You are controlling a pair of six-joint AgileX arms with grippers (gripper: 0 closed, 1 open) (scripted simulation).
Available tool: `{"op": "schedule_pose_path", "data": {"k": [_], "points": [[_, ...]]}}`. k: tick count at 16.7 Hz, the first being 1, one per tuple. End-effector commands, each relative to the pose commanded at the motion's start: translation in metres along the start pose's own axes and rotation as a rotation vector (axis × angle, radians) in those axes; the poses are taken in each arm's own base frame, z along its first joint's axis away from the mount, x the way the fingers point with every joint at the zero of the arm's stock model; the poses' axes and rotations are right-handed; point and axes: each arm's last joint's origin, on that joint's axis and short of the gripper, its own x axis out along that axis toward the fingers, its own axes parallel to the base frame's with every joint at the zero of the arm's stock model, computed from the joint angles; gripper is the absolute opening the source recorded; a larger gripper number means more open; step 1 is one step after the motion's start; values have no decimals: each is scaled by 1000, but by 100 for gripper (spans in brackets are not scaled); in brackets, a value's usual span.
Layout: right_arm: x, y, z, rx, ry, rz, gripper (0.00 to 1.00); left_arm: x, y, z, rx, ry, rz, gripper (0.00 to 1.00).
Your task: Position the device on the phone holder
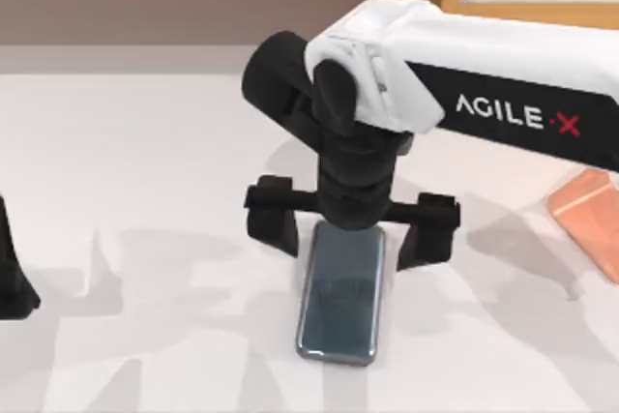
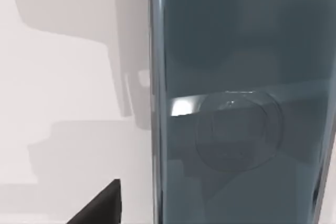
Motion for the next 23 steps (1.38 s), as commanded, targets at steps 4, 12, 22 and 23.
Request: {"op": "schedule_pose_path", "data": {"k": [4,12,22,23], "points": [[1,-1,1,3,0,0,100,0,0,0,0,0,0,100],[76,1,1,0,-2,3,100,0,0,0,0,0,0,100],[80,0,0,0,0,0,55,0,0,0,0,0,0,100],[80,0,0,0,0,0,47,0,0,0,0,0,0,100]]}}
